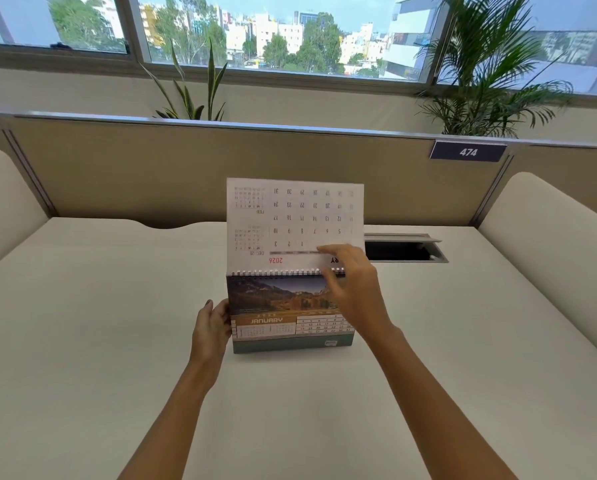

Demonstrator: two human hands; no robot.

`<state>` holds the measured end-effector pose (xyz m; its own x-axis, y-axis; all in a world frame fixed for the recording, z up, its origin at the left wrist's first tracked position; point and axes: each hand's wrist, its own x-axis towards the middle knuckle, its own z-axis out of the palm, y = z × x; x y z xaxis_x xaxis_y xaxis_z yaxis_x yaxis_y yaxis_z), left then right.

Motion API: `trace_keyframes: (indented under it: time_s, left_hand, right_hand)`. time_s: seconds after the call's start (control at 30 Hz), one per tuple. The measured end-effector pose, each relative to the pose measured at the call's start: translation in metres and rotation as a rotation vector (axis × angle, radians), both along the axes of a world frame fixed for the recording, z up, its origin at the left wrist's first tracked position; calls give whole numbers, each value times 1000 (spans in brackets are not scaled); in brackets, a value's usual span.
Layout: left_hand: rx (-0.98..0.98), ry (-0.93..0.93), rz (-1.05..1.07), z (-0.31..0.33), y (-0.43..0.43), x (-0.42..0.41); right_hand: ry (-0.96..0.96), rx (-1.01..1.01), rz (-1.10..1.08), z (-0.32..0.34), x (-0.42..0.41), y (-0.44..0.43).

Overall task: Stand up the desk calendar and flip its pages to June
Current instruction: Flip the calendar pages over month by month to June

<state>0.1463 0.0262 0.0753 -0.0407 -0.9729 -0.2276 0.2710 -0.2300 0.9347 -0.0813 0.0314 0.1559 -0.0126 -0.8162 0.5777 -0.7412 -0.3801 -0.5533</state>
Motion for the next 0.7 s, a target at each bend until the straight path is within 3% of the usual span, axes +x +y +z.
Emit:
trace_keyframes:
  time_s: [0.17, 0.3, 0.53, 0.7]
  left_hand:
    - [-10, 21, 11, -1, 0, -1]
    - [2, 28, 23, -3, 0, -2]
    - [-2, 26, 33, -4, 1, -2]
    - [-6, 39, 35, -6, 0, -3]
  right_hand:
    - [158, -81, -40, -13, 1, -12]
    - [112, -106, -65, -20, 3, -11]
    - [-371, -277, -514, -37, 8, 15]
    - [-656, 48, -559, -75, 2, 31]
